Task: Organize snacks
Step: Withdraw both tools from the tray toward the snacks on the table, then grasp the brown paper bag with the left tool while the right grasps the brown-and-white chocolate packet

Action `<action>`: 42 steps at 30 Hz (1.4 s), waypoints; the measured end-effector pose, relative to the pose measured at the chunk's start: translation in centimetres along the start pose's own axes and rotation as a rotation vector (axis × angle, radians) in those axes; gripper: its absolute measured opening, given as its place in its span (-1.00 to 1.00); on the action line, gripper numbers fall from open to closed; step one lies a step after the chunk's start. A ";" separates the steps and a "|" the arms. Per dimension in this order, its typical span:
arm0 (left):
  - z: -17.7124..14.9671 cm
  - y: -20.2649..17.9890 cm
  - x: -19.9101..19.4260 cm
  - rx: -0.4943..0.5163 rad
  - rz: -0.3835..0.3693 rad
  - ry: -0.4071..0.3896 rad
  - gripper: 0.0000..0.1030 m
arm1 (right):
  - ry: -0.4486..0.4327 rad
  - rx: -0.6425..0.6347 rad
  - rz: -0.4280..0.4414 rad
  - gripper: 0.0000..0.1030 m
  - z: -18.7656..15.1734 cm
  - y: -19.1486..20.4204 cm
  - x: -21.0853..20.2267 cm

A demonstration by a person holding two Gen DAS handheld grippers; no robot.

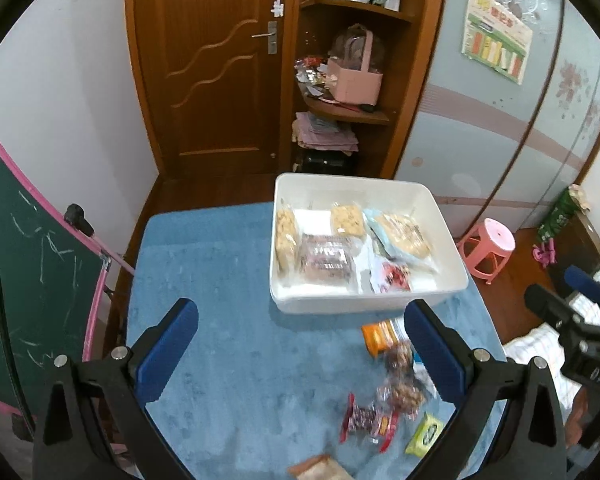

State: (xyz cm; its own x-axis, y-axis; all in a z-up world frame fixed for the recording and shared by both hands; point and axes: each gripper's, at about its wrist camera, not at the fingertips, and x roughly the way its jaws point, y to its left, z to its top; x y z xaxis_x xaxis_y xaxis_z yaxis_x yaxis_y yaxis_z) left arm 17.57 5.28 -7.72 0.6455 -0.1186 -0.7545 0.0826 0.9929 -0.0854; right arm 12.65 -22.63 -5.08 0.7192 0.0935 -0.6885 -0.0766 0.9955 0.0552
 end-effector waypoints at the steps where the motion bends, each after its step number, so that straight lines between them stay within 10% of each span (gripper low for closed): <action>1: -1.0 0.1 -0.4 -0.003 -0.002 -0.010 0.99 | -0.002 -0.001 -0.014 0.96 -0.7 -0.2 -0.4; 6: -5.3 0.4 -1.2 0.007 0.067 -0.034 0.99 | 0.059 -0.009 -0.031 0.70 -4.8 -0.9 -0.9; 22: -20.4 0.2 8.0 -0.064 -0.047 0.498 0.91 | 0.428 -0.048 -0.020 0.50 -20.9 -2.5 3.3; 42: -27.7 -2.4 11.5 -0.281 0.125 0.648 0.91 | 0.604 -0.241 0.060 0.22 -27.4 -3.3 7.5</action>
State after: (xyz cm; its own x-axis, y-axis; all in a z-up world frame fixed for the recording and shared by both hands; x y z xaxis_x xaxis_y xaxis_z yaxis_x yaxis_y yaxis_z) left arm 3.77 1.72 -34.19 0.0491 -0.0619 -0.9969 -0.2176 0.9734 -0.0711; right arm -0.65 -25.59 -30.27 0.1999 0.0550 -0.9783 -0.3072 0.9516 -0.0092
